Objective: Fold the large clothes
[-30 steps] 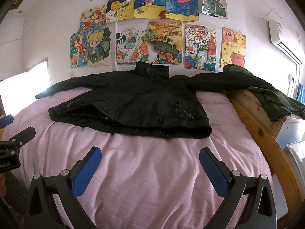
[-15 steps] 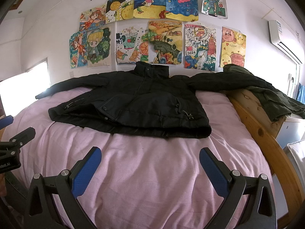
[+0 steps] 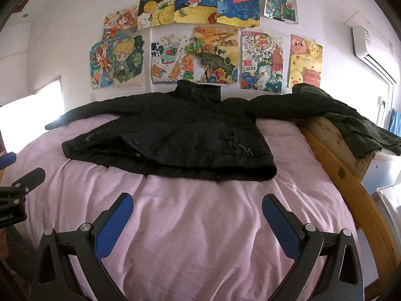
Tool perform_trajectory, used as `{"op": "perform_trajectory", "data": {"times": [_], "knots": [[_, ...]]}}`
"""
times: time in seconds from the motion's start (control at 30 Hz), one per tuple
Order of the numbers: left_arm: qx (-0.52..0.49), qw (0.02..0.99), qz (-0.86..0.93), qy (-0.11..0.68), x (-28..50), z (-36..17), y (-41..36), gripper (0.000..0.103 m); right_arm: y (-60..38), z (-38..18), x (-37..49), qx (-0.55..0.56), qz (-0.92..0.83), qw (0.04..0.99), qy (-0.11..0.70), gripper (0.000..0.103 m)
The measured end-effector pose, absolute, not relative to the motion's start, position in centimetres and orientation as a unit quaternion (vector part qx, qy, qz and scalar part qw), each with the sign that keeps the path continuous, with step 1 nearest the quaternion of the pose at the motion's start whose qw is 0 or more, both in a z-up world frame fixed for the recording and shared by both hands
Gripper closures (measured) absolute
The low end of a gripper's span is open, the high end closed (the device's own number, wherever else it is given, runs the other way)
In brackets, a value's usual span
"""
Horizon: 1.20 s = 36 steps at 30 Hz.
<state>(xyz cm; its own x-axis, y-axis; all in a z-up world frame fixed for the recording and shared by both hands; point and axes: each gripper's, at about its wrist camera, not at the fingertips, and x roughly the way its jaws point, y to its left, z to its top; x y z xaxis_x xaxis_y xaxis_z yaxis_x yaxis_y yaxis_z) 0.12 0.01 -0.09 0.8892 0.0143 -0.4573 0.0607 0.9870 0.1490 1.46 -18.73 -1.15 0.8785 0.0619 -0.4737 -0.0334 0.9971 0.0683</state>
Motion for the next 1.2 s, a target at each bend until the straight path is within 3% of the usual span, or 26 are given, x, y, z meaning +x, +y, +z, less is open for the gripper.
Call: {"op": "perform_trajectory", "data": {"times": [0.67, 1.0, 1.2], "knots": [[0.055, 0.96, -0.059, 0.268, 0.9, 1.2, 0.8, 0.001, -19.1, -0.1, 1.8, 0.022, -0.03, 0.957, 0.287, 0.0], [0.138, 0.948, -0.083, 0.274, 7.3, 9.1, -3.3, 0.001, -25.7, 9.4, 7.6, 0.08, -0.008, 0.927, 0.365, 0.0], [0.172, 0.932, -0.083, 0.307, 15.6, 12.1, -6.2, 0.001, -33.9, 12.4, 14.1, 0.14, -0.044, 0.928, 0.342, 0.0]]}}
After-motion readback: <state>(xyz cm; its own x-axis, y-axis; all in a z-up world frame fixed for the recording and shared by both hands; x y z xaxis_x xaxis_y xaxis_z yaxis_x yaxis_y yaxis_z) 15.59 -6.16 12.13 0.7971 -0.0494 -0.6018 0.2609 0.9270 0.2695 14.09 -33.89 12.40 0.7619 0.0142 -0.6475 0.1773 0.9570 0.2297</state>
